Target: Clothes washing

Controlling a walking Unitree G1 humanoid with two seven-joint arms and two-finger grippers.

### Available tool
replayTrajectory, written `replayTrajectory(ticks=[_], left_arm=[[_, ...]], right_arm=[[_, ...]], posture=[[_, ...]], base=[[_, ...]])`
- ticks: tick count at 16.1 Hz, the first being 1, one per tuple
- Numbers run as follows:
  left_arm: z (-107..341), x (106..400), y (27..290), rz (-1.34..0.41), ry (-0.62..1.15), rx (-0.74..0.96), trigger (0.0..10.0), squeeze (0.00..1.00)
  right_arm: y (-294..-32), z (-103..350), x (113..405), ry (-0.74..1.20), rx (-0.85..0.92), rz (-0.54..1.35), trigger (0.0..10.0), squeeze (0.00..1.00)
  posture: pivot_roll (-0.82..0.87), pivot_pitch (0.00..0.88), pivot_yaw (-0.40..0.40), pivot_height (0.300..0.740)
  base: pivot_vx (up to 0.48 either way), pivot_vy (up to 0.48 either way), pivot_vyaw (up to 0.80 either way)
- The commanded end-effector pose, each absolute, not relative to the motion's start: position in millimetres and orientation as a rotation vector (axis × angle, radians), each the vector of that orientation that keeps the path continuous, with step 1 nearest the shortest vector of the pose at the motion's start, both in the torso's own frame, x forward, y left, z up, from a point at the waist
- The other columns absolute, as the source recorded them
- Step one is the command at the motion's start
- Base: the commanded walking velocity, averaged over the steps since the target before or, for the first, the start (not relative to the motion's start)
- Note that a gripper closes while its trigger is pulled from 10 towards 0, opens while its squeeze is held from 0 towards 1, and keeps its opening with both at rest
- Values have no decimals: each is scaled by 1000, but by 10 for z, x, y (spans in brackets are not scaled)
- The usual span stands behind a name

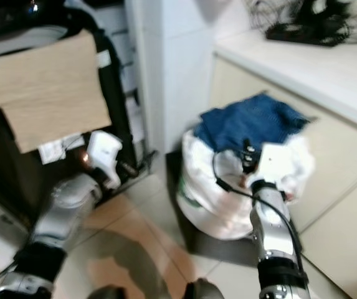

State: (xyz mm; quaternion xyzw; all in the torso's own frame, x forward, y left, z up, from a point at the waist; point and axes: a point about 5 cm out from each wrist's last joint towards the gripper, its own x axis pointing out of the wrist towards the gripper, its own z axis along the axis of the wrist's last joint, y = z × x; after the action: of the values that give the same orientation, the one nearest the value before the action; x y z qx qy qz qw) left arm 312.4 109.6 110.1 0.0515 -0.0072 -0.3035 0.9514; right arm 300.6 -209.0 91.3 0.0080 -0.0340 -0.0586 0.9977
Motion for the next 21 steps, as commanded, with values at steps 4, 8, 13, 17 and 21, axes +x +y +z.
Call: replayTrajectory(ticks=[4, 8, 13, 17, 21], left_arm=[[1152, 3173, 1140, -608, -31, 137, 10000, 0], [1139, 3225, 1173, -541, -21, 141, 10000, 0], [1219, 3257, 1128, -532, -62, 135, 10000, 0], [1287, 3235, 1092, -520, -92, 115, 10000, 0], [1321, 3188, 1025, -551, -107, 120, 10000, 0]], right_arm=[[-2081, 912, 2994, -63, 14, -118, 10000, 1000], [-2075, 949, 2994, -87, -67, -105, 10000, 0], [-2063, 1018, 3050, -100, -57, -81, 10000, 0], [-2122, 1096, 3031, -116, -67, -77, 10000, 0], [-2172, 1122, 2981, -116, -67, -89, 10000, 0]], posture=[[-173, 0, 52, 686], [-171, 0, 47, 686], [-172, 0, 38, 686], [-176, 0, 38, 686], [-181, 0, 42, 686]], base=[[295, -375, 0], [0, 0, 0], [288, 0, 0], [480, 0, 0], [480, 0, 0]])
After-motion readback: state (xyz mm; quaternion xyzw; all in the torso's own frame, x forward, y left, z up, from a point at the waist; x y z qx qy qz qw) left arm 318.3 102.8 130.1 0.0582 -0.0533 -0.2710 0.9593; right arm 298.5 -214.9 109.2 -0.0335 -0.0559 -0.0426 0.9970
